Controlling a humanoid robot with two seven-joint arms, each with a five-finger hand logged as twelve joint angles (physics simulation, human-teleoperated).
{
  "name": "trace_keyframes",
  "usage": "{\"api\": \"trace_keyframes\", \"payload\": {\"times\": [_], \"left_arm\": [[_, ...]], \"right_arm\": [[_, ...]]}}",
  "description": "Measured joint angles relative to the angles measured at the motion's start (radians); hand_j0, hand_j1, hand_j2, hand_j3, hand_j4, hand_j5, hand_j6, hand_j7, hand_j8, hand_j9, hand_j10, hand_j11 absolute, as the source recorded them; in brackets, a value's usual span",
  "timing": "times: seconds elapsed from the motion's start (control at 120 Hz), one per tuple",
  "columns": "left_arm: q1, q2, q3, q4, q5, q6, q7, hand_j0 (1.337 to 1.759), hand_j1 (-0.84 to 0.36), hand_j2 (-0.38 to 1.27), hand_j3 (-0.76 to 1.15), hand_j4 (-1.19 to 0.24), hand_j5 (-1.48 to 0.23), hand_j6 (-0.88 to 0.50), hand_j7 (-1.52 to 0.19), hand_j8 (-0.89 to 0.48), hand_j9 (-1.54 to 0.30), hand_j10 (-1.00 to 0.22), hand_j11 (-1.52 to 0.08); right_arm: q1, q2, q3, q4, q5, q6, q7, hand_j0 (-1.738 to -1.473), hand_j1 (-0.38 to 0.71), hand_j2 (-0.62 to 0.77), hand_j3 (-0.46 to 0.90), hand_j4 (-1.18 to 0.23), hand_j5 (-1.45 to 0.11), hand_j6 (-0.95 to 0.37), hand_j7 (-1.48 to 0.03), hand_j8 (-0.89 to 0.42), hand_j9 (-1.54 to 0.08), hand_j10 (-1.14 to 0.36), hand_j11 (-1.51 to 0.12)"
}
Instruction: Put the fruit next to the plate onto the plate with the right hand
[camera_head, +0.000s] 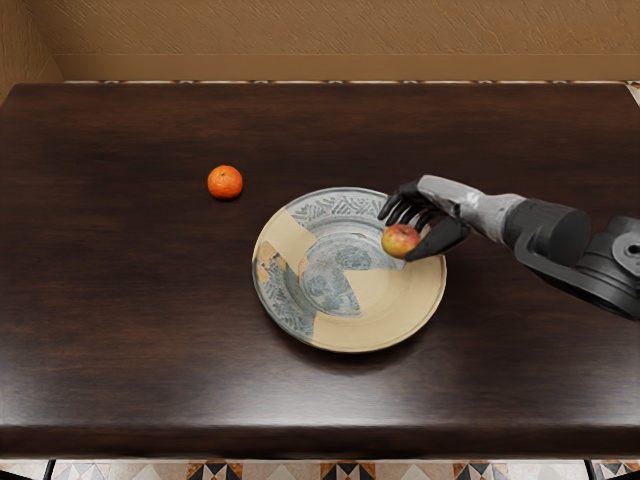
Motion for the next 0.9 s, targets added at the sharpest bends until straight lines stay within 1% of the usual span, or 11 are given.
{"api": "trace_keyframes", "payload": {"times": [0.475,0.708,0.742,0.9], "left_arm": [[0.000,0.000,0.000,0.000,0.000,0.000,0.000,1.658,0.07,0.05,0.00,-0.23,-0.30,-0.23,-0.30,-0.23,-0.30,-0.23,-0.30],[0.001,0.000,0.000,0.000,0.000,0.000,0.000,1.658,0.07,0.05,0.00,-0.23,-0.30,-0.23,-0.30,-0.23,-0.30,-0.23,-0.30],[0.001,0.000,0.000,0.000,0.000,0.000,0.000,1.658,0.07,0.05,0.00,-0.23,-0.30,-0.23,-0.30,-0.23,-0.30,-0.23,-0.30],[0.001,0.000,0.000,0.000,0.000,0.000,0.000,1.658,0.07,0.05,0.00,-0.23,-0.30,-0.23,-0.30,-0.23,-0.30,-0.23,-0.30]], "right_arm": [[-0.029,0.008,-0.003,0.002,-0.001,0.002,0.009,-1.658,0.25,0.06,0.00,-0.54,-0.71,-0.50,-0.70,-0.44,-0.71,-0.54,-0.71],[-0.036,0.010,-0.007,0.003,-0.004,0.001,0.009,-1.658,0.25,0.04,0.00,-0.53,-0.70,-0.50,-0.69,-0.44,-0.69,-0.53,-0.69],[-0.036,0.014,-0.009,0.003,-0.009,0.001,0.006,-1.658,0.23,0.02,0.00,-0.51,-0.67,-0.49,-0.67,-0.44,-0.67,-0.51,-0.67],[-0.037,0.027,-0.015,0.003,-0.027,-0.003,-0.001,-1.658,0.06,-0.01,0.00,-0.35,-0.46,-0.34,-0.46,-0.32,-0.46,-0.35,-0.46]]}}
